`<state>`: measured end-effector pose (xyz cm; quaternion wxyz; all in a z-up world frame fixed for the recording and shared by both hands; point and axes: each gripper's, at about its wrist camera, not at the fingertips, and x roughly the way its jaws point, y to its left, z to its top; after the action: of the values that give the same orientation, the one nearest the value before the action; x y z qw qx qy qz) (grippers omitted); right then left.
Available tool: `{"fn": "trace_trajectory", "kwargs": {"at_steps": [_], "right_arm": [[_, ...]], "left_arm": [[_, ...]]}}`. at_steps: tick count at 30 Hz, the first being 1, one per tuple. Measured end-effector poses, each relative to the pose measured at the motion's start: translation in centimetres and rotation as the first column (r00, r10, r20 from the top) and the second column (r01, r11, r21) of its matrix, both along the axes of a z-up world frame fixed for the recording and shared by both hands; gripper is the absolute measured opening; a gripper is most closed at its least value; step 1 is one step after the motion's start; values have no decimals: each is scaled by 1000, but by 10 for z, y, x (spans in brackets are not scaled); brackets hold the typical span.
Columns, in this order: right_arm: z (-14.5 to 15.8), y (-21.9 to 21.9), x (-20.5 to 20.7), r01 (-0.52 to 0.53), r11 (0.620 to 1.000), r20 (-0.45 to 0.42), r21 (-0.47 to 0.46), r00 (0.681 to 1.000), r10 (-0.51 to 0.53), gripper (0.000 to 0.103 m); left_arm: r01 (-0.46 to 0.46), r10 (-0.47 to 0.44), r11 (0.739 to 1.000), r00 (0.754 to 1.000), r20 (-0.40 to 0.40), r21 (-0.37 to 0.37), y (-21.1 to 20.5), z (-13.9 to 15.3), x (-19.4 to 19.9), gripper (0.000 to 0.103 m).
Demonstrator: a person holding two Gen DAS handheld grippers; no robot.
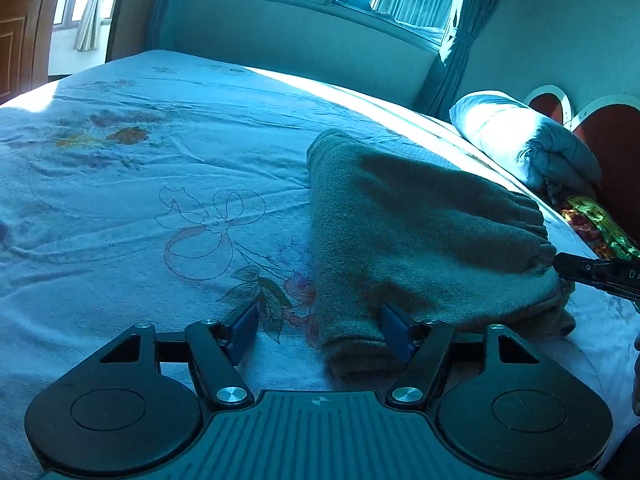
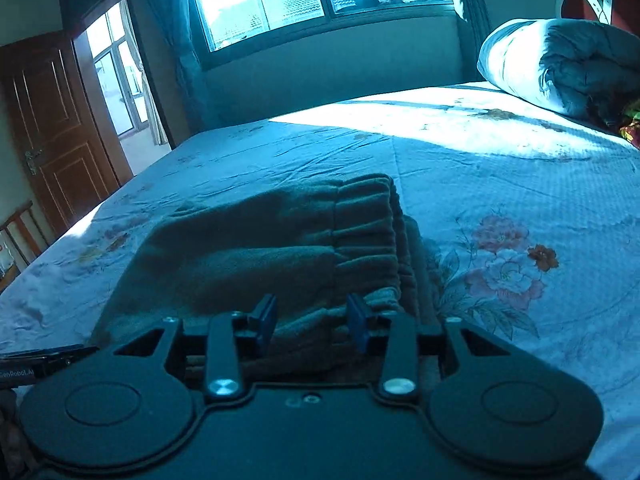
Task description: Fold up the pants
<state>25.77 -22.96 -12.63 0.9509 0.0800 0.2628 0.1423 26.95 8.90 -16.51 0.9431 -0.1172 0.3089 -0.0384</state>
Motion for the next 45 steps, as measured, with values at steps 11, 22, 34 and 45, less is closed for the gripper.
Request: {"fn": "trace_trajectory", "kwargs": {"at_steps": [11,22,34,45], "right_arm": [[8,-37,-3,68,996,30,65,997,-70,82],[-35,-80,52,160,935,-201,315,975,-99,96],[-59,-70,87,32,894,-324,447,937,129,87],[-54,-84,82,22,876,-322,481,934,153,63]], "left_arm": [[-57,55,997,997,45,55,12,18,1,103],[-49,28,960,996,-79,-276,53,-8,65,103],[-17,-16,940,995,-96,-342,46,-22,99,103],[73,-120,891,990,-78,-448,32,-31,116,103]]}}
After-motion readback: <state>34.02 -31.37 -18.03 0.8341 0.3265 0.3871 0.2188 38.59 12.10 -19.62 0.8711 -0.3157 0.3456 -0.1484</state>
